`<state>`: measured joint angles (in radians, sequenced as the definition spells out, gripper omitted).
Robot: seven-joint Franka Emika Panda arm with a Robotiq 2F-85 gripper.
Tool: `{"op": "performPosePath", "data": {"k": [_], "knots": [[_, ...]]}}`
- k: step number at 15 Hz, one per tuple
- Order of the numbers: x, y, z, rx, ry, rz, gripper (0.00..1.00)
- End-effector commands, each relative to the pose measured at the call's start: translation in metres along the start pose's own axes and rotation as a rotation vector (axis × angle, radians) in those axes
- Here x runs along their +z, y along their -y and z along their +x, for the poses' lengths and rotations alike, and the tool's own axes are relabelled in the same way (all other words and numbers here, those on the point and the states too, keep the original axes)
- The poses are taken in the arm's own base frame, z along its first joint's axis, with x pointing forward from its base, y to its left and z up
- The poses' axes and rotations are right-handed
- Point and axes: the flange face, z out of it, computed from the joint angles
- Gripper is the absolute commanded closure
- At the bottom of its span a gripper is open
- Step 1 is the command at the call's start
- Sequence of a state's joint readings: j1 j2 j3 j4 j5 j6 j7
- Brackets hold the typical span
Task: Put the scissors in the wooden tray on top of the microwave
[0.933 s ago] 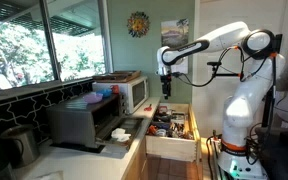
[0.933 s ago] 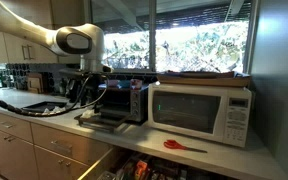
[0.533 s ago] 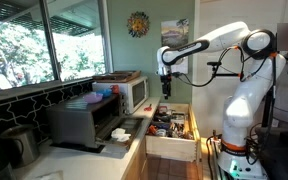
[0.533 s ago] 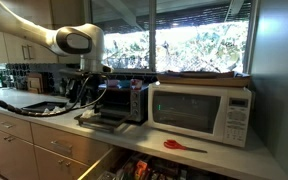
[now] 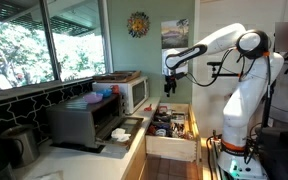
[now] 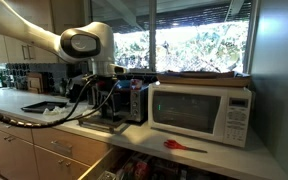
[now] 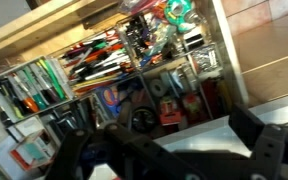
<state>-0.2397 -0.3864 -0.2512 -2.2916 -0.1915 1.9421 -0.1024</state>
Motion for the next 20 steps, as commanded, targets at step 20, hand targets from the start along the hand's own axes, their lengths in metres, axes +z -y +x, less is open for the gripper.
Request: {"op": "performPosePath", "data": {"k": [20], "knots": [[0.092, -0.103, 0.110, 0.585, -0.574, -0.078, 0.00]]}}
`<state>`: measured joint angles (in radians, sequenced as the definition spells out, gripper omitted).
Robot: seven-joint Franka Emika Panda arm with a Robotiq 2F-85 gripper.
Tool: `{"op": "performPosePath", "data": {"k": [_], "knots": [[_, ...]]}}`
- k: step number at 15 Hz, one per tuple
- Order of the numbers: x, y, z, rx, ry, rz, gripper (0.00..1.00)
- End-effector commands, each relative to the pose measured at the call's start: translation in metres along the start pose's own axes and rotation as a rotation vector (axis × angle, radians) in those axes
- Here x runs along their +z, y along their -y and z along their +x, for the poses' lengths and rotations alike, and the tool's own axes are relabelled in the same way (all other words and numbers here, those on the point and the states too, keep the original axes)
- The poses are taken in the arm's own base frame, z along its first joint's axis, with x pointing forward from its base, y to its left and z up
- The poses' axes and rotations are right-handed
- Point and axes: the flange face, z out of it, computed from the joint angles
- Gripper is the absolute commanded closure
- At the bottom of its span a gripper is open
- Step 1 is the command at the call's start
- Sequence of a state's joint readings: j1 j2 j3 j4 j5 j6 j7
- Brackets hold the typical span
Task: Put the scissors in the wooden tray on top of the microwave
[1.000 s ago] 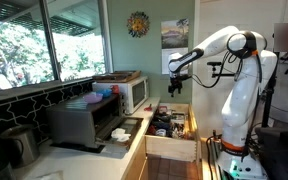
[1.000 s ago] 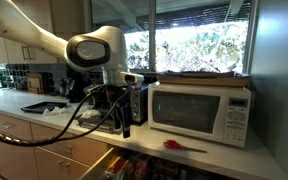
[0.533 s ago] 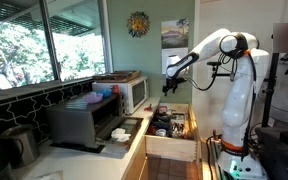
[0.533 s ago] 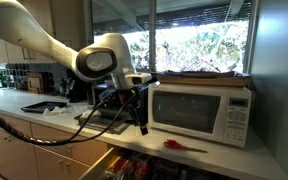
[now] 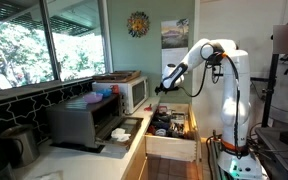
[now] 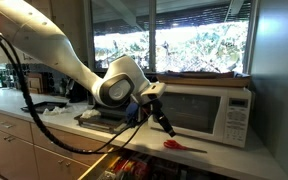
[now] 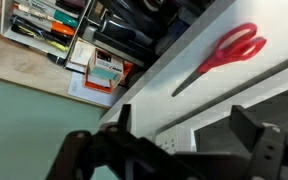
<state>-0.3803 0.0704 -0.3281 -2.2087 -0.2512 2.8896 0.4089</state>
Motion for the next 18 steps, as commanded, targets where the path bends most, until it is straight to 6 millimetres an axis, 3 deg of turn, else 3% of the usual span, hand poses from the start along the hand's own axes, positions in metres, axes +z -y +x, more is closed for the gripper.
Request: {"op": "performPosePath", "data": {"k": [1, 2, 5, 9, 13, 15, 18], "knots": [[0.003, 0.001, 0.002, 0.006, -0.002, -0.002, 0.00], [0.003, 0.001, 0.003, 0.009, -0.004, -0.002, 0.00], [0.032, 0.013, 0.007, 0.212, -0.070, 0.060, 0.00], [0.067, 0.048, -0.014, 0.426, -0.030, 0.144, 0.00], [0.087, 0.089, -0.025, 0.600, 0.029, 0.252, 0.00], [0.099, 0.094, -0.031, 0.632, 0.107, 0.269, 0.03], [0.108, 0.081, -0.040, 0.651, 0.205, 0.270, 0.08]]}}
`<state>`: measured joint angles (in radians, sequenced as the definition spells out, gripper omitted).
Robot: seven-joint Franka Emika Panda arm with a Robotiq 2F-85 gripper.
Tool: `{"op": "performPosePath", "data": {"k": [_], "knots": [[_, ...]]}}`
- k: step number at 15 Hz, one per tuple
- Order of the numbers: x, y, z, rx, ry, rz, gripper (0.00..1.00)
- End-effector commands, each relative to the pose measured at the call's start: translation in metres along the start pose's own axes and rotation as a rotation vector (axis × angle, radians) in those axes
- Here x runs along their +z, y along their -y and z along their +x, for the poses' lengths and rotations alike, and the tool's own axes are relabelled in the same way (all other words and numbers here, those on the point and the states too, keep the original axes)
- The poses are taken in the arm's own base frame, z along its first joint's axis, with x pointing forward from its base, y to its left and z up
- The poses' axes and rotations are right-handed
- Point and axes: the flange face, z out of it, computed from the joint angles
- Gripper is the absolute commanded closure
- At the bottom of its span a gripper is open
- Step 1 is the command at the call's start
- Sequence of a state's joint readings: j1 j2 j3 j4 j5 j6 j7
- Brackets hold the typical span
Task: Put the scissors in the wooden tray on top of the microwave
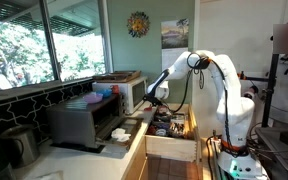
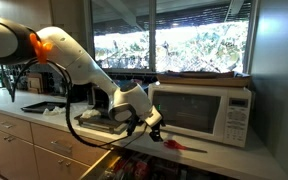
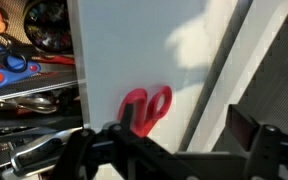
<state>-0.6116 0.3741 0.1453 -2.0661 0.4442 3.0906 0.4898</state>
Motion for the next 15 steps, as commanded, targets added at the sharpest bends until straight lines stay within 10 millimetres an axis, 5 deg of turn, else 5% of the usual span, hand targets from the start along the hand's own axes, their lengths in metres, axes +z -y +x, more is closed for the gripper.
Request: {"op": "performPosePath", "data": {"k": [1, 8, 10, 15], "knots": [[0.005, -0.024, 0.013, 0.044, 0.100, -0.026, 0.06], [0.004, -0.032, 0.014, 0.028, 0.089, -0.077, 0.00], [0.003, -0.040, 0.020, 0.042, 0.092, -0.106, 0.26], [0.003, -0.041, 0.033, 0.035, 0.046, -0.130, 0.65]]}}
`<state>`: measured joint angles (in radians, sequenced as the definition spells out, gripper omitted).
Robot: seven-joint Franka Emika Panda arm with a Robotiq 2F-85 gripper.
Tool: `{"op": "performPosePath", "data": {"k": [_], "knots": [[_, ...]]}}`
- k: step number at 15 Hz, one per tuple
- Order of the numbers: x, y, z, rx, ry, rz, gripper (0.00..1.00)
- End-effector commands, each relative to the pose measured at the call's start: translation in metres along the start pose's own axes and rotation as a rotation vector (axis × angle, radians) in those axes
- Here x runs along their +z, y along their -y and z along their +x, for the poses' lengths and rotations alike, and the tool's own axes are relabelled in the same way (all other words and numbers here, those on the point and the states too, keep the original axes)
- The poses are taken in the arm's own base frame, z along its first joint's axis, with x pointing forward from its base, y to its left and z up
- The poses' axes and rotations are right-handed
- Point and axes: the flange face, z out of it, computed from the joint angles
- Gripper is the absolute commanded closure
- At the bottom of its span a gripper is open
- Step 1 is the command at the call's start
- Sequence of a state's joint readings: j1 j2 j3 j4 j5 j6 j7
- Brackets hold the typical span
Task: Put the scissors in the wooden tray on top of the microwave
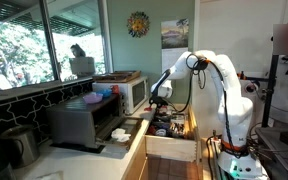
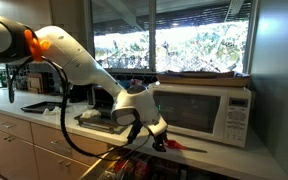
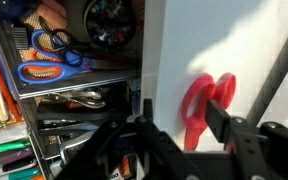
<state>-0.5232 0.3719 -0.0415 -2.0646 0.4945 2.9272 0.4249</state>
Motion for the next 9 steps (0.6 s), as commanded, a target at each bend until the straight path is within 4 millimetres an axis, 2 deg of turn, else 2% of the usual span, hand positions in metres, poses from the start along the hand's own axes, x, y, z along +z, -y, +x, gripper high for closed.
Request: {"op": "performPosePath", "data": {"k": [1, 4, 5, 8, 9], "knots": [[-0.003, 0.008, 0.005, 0.023, -0.020, -0.002, 0.72], [-0.002, 0.016, 0.010, 0.036, -0.034, 0.006, 0.96], [0.000, 0.017, 0.011, 0.042, -0.030, 0.000, 0.99], [0.008, 0.017, 0.008, 0.049, 0.006, -0.028, 0.99], [0.008, 0.016, 0.006, 0.051, 0.021, -0.033, 0.97]]}}
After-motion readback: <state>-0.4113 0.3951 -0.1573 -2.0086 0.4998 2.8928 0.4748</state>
